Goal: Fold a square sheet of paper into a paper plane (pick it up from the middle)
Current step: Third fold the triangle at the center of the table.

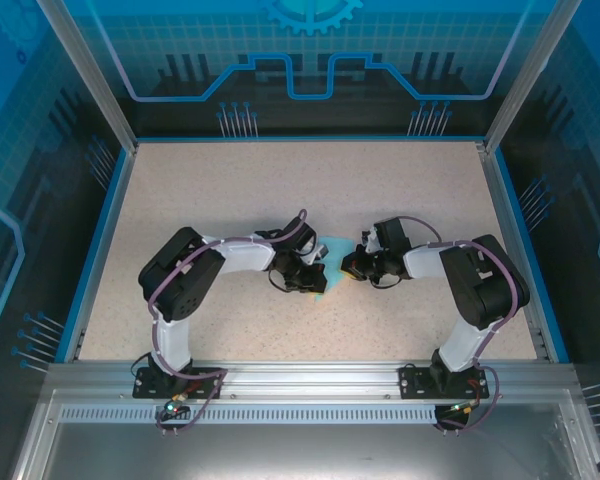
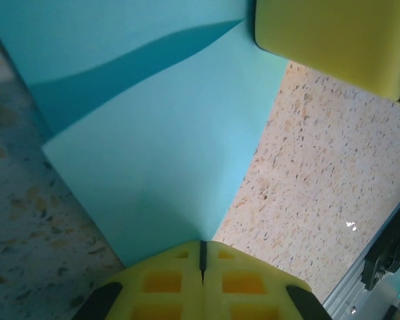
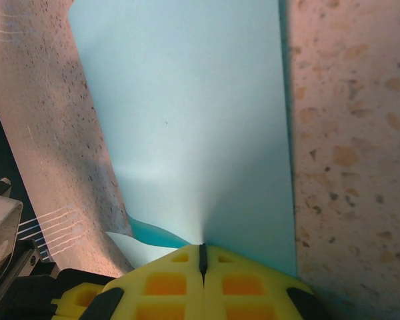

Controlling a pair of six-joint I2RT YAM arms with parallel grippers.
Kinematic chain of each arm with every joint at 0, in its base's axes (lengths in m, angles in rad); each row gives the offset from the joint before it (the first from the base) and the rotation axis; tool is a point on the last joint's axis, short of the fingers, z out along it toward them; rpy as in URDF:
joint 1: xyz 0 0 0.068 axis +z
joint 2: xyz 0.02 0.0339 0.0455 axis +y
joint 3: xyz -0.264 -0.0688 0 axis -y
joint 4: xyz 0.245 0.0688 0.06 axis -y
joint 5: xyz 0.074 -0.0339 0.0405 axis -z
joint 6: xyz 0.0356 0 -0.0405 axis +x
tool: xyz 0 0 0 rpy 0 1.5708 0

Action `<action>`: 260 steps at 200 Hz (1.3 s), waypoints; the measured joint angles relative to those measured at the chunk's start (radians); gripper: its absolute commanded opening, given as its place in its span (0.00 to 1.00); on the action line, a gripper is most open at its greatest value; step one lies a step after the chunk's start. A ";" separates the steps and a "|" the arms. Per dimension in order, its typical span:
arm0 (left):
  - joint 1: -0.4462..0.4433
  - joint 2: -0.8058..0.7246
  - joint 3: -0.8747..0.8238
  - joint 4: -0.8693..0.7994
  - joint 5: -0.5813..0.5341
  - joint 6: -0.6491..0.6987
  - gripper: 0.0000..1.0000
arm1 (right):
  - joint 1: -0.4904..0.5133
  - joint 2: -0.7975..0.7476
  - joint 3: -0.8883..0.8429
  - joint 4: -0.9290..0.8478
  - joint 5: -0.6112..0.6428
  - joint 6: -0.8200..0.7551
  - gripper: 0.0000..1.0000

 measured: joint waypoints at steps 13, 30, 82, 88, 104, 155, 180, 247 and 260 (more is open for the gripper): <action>0.006 -0.005 -0.018 0.023 0.012 -0.001 0.04 | 0.000 0.000 0.000 -0.001 0.000 0.000 0.02; 0.012 -0.021 -0.048 0.055 0.016 0.000 0.04 | 0.001 0.000 0.000 -0.005 0.000 0.000 0.02; 0.017 -0.070 -0.093 0.017 0.033 0.004 0.06 | 0.005 -0.002 0.001 -0.007 0.003 -0.004 0.02; 0.017 -0.074 -0.093 0.009 0.039 0.005 0.06 | 0.005 -0.002 0.001 -0.008 0.003 -0.004 0.02; 0.017 -0.087 -0.093 -0.010 0.052 0.007 0.06 | 0.005 -0.002 0.001 -0.008 0.004 -0.004 0.02; 0.017 -0.110 -0.058 -0.032 0.084 0.006 0.07 | 0.005 -0.002 0.003 -0.012 0.004 -0.004 0.02; 0.017 -0.099 -0.040 -0.018 0.088 0.004 0.07 | 0.006 -0.004 0.003 -0.014 0.008 -0.004 0.03; 0.017 -0.041 -0.081 -0.011 0.079 0.009 0.04 | 0.007 -0.008 0.003 -0.024 0.014 -0.004 0.04; 0.019 -0.050 -0.095 0.004 0.076 0.019 0.04 | 0.007 -0.009 0.008 -0.034 0.015 -0.005 0.04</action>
